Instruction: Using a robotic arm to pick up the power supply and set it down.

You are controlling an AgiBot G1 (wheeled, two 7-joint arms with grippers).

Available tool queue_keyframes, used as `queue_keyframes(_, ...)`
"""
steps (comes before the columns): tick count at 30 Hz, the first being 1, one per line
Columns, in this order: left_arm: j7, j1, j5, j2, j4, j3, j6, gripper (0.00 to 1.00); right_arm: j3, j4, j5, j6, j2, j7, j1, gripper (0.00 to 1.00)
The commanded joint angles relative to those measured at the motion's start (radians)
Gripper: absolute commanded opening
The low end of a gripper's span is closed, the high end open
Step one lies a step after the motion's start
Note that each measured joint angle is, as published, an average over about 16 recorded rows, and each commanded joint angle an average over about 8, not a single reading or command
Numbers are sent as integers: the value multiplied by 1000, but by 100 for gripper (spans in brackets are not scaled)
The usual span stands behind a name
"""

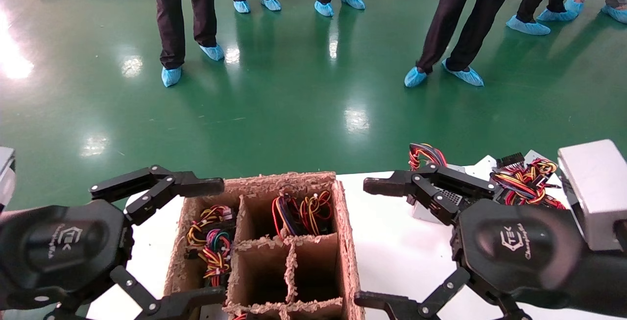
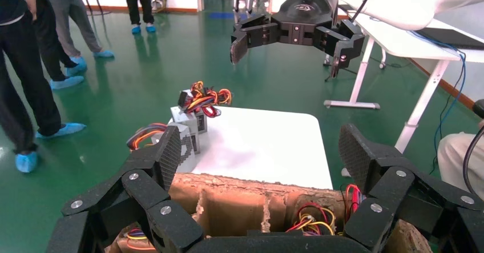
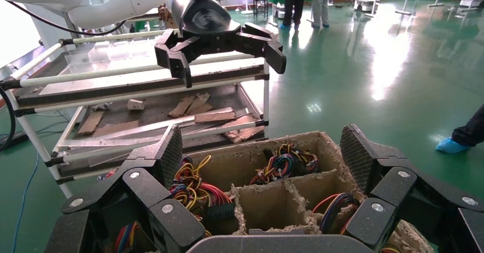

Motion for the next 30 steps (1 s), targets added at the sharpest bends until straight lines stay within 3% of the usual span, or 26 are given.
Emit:
queue_keyframes(1,0,0,0,0,0,0,0,100,0,0,0,0,0,0,0,100)
queue_keyframes(20,0,0,0,0,0,0,0,100,0,0,0,0,0,0,0,100)
queue_keyframes(28,0,0,0,0,0,0,0,0,0,0,0,0,0,0,0,100)
queue_keyframes(30,0,0,0,0,0,0,0,0,0,0,-1,-1,1,0,-1,100)
